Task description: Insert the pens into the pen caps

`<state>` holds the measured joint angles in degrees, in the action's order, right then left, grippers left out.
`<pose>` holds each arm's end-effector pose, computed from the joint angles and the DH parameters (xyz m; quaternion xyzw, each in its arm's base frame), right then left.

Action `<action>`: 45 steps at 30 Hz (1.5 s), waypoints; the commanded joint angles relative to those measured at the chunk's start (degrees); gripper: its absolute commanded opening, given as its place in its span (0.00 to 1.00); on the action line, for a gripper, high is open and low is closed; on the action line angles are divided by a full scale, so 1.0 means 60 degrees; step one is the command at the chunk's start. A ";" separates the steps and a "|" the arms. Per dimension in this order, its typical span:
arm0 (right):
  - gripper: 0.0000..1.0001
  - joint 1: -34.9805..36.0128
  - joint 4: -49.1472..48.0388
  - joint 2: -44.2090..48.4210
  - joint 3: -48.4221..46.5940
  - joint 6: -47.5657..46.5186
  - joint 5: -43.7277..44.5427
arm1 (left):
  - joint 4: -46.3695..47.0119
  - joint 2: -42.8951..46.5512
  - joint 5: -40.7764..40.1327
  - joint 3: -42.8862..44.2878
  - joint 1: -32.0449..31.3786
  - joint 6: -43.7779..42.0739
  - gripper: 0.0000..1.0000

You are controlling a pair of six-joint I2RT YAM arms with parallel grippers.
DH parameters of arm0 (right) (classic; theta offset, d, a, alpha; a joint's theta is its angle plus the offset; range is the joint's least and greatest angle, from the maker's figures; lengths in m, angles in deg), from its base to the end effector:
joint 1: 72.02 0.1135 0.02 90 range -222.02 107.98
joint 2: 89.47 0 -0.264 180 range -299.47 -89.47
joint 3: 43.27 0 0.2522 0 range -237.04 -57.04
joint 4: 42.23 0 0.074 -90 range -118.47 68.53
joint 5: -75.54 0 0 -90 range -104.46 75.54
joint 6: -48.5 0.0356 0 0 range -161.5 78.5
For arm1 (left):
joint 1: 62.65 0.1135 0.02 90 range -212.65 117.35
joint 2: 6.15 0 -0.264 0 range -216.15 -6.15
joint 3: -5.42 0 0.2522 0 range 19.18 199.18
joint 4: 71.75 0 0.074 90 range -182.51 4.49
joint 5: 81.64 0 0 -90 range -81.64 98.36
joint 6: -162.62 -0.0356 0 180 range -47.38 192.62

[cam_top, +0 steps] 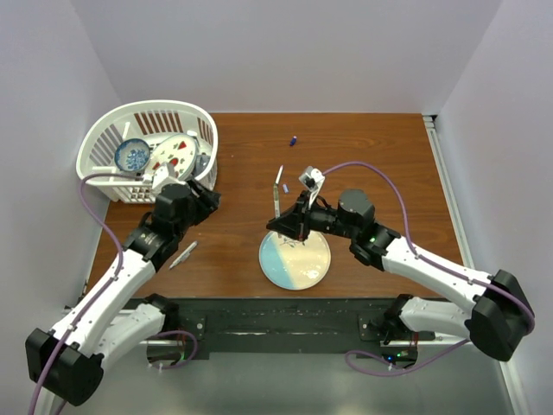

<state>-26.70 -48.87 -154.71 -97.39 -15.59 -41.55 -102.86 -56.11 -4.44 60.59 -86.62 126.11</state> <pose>0.1729 0.1979 0.2963 -0.2771 0.6768 0.5242 0.4364 0.1851 -0.0737 0.2910 -0.2718 0.7994 -0.2562 0.4705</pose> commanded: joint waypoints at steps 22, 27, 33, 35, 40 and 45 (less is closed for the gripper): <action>0.00 0.0020 0.0808 0.0457 0.0003 -0.0774 0.0897 | -0.4859 -0.2734 -0.3961 -0.0895 0.0156 0.4941 0.56; 0.00 0.0020 0.0866 0.0355 -0.0056 -0.0817 0.0912 | -0.4757 -0.2763 -0.3873 -0.1203 0.0156 0.5103 0.56; 0.00 0.0034 0.0837 0.0267 -0.0100 -0.0759 0.0882 | -0.4259 -0.3012 -0.3610 -0.1379 0.0156 0.4884 0.54; 0.00 0.0020 0.0852 0.0223 -0.0129 -0.0759 0.0897 | -0.4126 -0.3056 -0.3522 -0.1423 0.0171 0.4868 0.53; 0.00 0.0034 0.0881 0.0237 -0.0144 -0.0744 0.0882 | -0.4038 -0.3261 -0.3536 -0.1481 0.0171 0.4839 0.53; 0.00 0.0020 0.0896 0.0223 -0.0158 -0.0744 0.0912 | -0.4024 -0.3393 -0.3551 -0.1554 0.0157 0.4883 0.52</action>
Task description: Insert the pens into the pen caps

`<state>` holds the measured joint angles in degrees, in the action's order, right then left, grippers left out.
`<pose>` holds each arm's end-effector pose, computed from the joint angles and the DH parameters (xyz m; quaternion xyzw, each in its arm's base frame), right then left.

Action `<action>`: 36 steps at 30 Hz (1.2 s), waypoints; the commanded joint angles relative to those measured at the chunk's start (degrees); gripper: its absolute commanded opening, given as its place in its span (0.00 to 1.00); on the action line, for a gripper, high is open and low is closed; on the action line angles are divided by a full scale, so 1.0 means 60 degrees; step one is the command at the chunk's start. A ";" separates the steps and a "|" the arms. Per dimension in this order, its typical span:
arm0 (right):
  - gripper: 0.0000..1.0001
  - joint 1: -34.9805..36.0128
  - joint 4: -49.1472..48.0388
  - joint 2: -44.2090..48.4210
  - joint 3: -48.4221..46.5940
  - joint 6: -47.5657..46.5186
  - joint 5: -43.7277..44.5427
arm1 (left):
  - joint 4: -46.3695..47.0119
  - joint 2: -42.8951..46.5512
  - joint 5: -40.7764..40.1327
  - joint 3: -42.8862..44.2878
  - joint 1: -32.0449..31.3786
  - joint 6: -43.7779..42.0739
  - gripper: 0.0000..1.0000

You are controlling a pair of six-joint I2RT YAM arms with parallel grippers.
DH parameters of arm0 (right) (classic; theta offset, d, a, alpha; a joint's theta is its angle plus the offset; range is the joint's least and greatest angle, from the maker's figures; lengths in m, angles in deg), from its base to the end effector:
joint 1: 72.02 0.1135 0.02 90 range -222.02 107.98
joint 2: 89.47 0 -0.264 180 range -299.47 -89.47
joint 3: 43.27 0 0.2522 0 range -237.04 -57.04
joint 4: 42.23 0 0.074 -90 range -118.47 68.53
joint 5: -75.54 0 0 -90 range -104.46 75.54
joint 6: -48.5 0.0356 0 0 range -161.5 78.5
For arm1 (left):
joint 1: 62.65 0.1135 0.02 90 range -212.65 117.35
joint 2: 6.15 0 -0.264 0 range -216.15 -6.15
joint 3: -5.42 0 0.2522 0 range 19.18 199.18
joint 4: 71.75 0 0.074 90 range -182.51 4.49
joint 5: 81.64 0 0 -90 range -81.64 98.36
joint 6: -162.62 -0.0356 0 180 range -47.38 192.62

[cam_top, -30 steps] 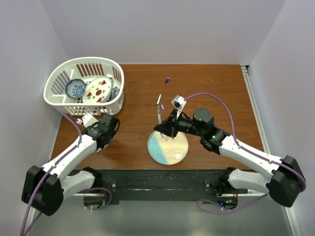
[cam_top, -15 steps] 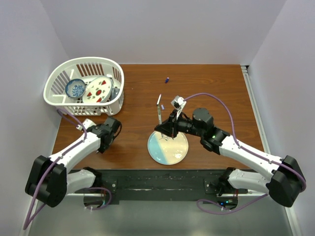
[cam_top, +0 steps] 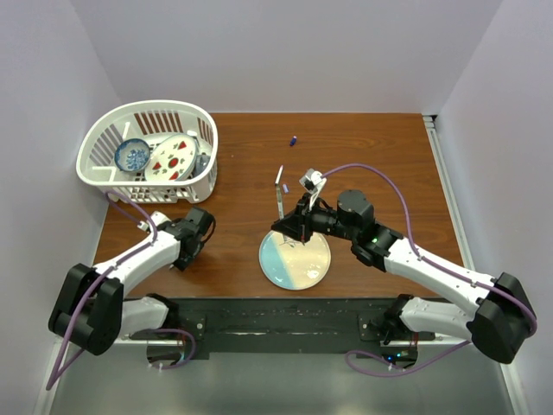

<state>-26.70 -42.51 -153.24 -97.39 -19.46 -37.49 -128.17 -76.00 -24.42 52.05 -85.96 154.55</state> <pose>0.1710 0.1927 0.2907 -0.2772 0.7057 0.4782 0.4431 0.1725 -0.0533 0.1597 -0.4899 0.8207 0.1018 0.2759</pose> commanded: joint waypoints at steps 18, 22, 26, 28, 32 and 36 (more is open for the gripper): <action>0.00 0.0020 0.0070 0.0300 -0.0158 -0.0187 0.0292 | -0.0126 -0.0196 -0.0075 -0.0043 0.0047 0.0437 0.34; 0.00 0.0005 0.0099 0.0432 -0.0158 -0.0187 0.0293 | -0.0289 0.0199 0.0261 0.0075 0.0033 0.0364 0.23; 0.00 0.0034 0.0143 0.0506 -0.0202 -0.0158 0.0263 | 0.0062 0.0726 0.1182 0.0045 -0.0171 0.0027 0.05; 0.00 0.0034 0.0143 0.0593 -0.0217 -0.0144 0.0263 | 0.0369 0.0815 0.1535 0.0074 -0.0333 -0.0046 0.00; 0.00 0.0020 0.0187 0.0798 -0.0188 -0.0173 0.0307 | 0.0649 0.0510 0.1683 0.0484 -0.1035 0.0259 0.00; 0.00 0.0020 0.0333 0.0989 -0.0246 -0.0217 0.0410 | 0.0810 -0.0223 0.1756 0.1157 -0.1387 0.0539 0.00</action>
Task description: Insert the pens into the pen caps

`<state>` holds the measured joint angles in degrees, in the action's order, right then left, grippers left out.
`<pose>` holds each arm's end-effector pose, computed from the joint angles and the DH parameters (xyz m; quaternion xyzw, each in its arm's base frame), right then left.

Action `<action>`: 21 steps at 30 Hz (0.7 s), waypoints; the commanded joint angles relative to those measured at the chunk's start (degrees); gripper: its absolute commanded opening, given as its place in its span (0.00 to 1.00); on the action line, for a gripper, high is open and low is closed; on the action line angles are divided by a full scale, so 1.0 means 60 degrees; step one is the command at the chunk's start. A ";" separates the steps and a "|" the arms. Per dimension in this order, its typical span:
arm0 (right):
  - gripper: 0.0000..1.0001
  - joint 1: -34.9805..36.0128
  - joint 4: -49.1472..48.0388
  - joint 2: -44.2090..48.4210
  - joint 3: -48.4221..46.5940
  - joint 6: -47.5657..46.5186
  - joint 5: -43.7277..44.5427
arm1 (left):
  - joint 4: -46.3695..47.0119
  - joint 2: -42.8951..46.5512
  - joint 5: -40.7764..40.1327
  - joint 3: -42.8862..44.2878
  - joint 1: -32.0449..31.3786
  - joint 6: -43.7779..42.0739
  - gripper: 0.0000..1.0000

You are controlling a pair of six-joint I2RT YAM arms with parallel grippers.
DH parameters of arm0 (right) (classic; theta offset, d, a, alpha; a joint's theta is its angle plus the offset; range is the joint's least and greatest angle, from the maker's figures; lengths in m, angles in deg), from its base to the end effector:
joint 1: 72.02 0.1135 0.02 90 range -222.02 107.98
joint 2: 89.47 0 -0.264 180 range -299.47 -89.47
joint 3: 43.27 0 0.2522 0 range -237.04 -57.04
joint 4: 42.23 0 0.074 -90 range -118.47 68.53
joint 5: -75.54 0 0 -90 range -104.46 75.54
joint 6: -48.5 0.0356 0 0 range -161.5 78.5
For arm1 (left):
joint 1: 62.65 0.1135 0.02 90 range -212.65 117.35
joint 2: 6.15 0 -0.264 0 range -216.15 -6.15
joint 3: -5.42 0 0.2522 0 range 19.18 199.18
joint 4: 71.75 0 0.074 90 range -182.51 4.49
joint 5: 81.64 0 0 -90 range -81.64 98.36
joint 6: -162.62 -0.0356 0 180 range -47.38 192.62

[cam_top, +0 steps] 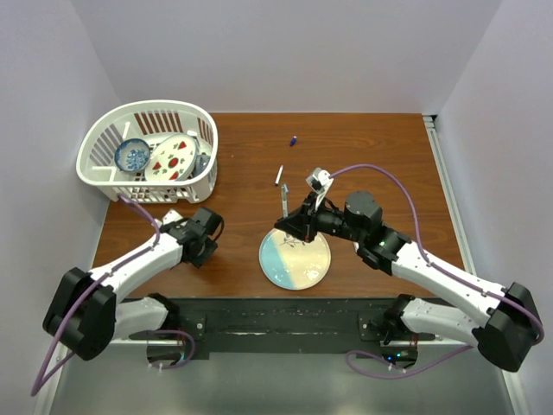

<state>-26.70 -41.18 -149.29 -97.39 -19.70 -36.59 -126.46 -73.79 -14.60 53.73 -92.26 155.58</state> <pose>0.1624 0.1833 0.3041 -0.2743 0.6922 0.4799 0.4639 0.1694 -0.0803 0.1715 -0.4604 0.8548 -0.0038 0.2395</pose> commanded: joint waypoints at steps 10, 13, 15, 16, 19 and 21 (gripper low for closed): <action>0.00 0.0020 0.0682 0.0666 -0.0363 -0.0396 0.0495 | 0.0746 -0.3125 0.0207 0.2782 -0.0749 -0.0056 0.00; 0.00 0.0020 0.0727 0.0754 -0.0393 -0.0411 0.0495 | 0.0629 -0.3755 0.0253 0.3177 -0.0764 -0.0305 0.00; 0.00 0.0020 0.0756 0.0828 -0.0422 -0.0411 0.0480 | 0.0585 -0.3990 0.0209 0.3324 -0.0764 -0.0452 0.00; 0.00 0.0020 0.0800 0.0857 -0.0436 -0.0426 0.0480 | 0.0614 -0.4049 0.0209 0.3339 -0.0764 -0.0481 0.00; 0.00 0.0020 0.0873 0.0945 -0.0480 -0.0499 0.0495 | 0.0614 -0.4312 0.0281 0.3471 -0.0764 -0.0730 0.00; 0.00 0.0034 0.0888 0.0989 -0.0481 -0.0499 0.0495 | 0.0453 -0.4576 0.0384 0.3646 -0.0764 -0.0920 0.02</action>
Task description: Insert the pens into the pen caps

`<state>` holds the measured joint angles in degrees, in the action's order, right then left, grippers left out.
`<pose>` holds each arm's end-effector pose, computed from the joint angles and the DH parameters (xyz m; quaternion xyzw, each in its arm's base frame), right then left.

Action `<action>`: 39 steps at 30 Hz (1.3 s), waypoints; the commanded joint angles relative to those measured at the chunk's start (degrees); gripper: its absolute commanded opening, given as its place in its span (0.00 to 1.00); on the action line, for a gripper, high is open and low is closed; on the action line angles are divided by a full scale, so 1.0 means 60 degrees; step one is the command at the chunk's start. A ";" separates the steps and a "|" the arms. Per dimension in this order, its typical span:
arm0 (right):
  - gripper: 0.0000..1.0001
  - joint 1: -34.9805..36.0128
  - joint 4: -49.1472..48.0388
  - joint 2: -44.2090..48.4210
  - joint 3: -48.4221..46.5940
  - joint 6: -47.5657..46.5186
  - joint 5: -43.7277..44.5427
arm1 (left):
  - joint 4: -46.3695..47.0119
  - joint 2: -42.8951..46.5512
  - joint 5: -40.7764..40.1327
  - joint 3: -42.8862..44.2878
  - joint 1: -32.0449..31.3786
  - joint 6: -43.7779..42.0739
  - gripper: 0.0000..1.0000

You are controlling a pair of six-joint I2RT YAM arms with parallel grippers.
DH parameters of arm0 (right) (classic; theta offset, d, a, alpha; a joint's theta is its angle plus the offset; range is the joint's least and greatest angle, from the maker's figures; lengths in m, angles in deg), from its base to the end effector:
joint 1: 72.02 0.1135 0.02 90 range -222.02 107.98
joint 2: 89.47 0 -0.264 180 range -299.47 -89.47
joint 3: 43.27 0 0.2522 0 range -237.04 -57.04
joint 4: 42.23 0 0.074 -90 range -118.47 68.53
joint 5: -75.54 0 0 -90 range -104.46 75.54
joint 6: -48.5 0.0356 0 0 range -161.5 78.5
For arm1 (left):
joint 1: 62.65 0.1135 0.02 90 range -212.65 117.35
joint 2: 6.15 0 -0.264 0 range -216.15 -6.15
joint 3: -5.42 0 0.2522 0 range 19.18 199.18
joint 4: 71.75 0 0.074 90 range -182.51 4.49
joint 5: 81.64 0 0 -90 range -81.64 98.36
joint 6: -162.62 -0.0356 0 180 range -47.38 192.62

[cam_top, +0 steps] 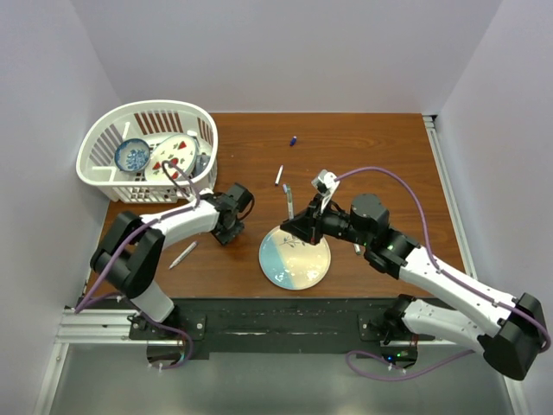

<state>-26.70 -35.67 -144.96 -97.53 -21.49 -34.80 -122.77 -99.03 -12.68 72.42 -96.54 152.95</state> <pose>0.1522 0.1715 0.3111 -0.2757 0.6982 0.4613 0.4730 0.2433 -0.1480 0.1626 -0.4042 0.8894 0.0043 0.2132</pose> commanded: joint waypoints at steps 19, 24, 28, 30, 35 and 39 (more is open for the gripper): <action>0.00 0.0034 0.0262 0.0926 -0.0415 -0.0186 0.0401 | -0.0079 0.0654 0.0005 0.0649 -0.0270 -0.3552 0.78; 0.00 0.0034 0.0701 0.1526 -0.0473 -0.0259 0.0693 | 0.0759 0.1285 0.0019 0.0840 -0.0430 -0.6923 0.69; 0.00 0.0034 0.1082 0.2140 -0.0546 -0.0346 0.1016 | 0.1681 0.2323 0.1218 0.0606 -0.0475 -1.0391 0.67; 0.00 0.0020 0.1171 0.2362 -0.0634 -0.0347 0.1148 | 0.1785 0.2414 0.1935 0.0663 -0.0489 -1.1203 0.68; 0.00 0.0034 0.1771 0.2831 -0.0985 -0.0347 0.1397 | 0.1084 0.1785 0.2303 0.0898 -0.0489 -1.3255 0.63; 0.00 0.0020 0.2545 0.2787 -0.1410 -0.0522 0.1368 | 0.0395 0.0907 0.1899 0.0738 -0.0548 -1.4486 0.63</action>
<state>-26.70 -25.04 -128.32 -101.68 -22.98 -28.26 -116.23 -88.98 -0.75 76.53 -99.25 79.36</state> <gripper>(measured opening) 0.122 0.635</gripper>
